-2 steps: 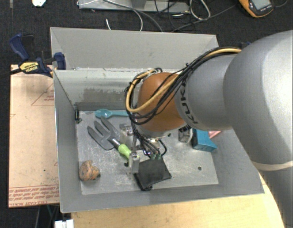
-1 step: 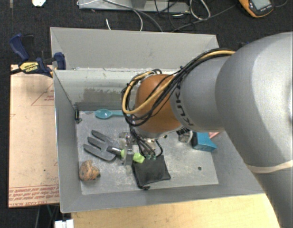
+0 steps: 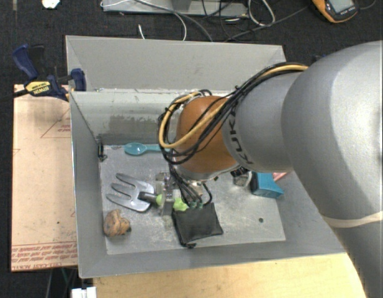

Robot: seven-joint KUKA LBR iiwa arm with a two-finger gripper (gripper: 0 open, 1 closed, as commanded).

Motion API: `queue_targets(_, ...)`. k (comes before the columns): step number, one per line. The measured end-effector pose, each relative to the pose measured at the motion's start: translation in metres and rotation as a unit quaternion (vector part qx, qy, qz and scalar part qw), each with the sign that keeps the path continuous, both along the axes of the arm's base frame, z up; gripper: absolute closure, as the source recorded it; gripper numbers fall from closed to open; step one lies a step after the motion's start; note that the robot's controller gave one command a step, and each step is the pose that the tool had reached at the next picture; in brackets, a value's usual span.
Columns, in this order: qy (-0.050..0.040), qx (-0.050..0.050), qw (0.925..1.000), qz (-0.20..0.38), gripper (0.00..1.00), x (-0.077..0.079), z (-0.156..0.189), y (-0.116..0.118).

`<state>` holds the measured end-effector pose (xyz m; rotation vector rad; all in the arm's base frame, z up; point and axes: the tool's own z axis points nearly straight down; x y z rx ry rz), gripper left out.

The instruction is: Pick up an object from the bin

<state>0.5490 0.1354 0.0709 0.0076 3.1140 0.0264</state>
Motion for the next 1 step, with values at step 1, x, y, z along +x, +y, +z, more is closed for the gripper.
queue_targets(1,0.0033,-0.001,1.0000,0.003,1.00,0.0013,0.0545,-0.0021)
